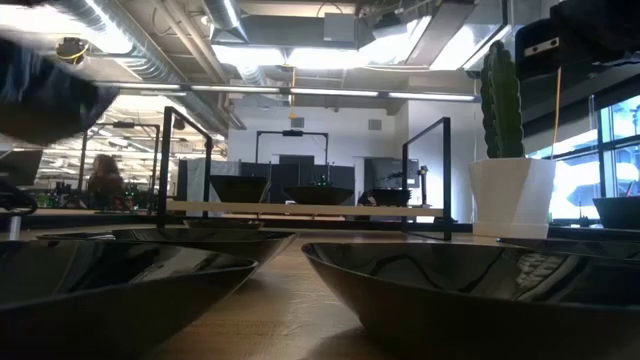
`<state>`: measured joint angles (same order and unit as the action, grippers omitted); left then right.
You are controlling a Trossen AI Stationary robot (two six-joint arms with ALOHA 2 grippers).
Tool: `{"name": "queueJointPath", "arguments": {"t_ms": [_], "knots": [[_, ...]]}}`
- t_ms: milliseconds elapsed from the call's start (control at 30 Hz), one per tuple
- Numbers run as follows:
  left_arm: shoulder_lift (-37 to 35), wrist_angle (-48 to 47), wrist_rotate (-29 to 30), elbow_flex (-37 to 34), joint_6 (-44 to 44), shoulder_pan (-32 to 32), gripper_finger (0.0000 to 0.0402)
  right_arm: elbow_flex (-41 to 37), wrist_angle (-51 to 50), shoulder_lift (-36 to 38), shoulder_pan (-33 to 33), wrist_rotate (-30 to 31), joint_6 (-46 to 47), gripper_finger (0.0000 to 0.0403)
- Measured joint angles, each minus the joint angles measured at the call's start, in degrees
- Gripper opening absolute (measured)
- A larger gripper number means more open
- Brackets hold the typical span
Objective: Pick & Place Mini shaped plates
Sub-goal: Stack the top distorted square plate on the top of the distorted square plate on the shelf
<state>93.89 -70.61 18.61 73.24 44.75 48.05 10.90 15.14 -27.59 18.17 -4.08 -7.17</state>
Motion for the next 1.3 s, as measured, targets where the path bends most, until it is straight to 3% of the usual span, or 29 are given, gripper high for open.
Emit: {"name": "queueJointPath", "arguments": {"t_ms": [200, 367, 633, 933, 1300], "knots": [[-1.4, -0.4, 14.9, 7.7, 5.8, -4.6, 0.0003, 0.0, 0.0, 0.0, 0.0, 0.0, -0.8, 0.0021], [-1.4, -0.3, 18.4, 11.7, 2.0, -11.6, 0.0002, 0.0, 0.0, 0.0, 0.0, 0.0, -0.8, 0.0021], [-1.4, -0.1, 16.2, 13.0, -20.5, -28.9, 0.0002, 0.0, 0.0, 0.0, 0.0, 0.0, -0.8, 0.0021], [-0.5, -0.4, 6.4, 11.9, -28.4, -48.8, 0.0003, 0.0, 0.0, 0.0, 0.0, 0.0, -0.8, 0.0021], [7.3, 1.9, 1.9, 11.5, -34.9, -55.5, 0.0003, 0.0, 0.0, 0.0, 0.0, 0.0, -1.0, 0.0021]]}}
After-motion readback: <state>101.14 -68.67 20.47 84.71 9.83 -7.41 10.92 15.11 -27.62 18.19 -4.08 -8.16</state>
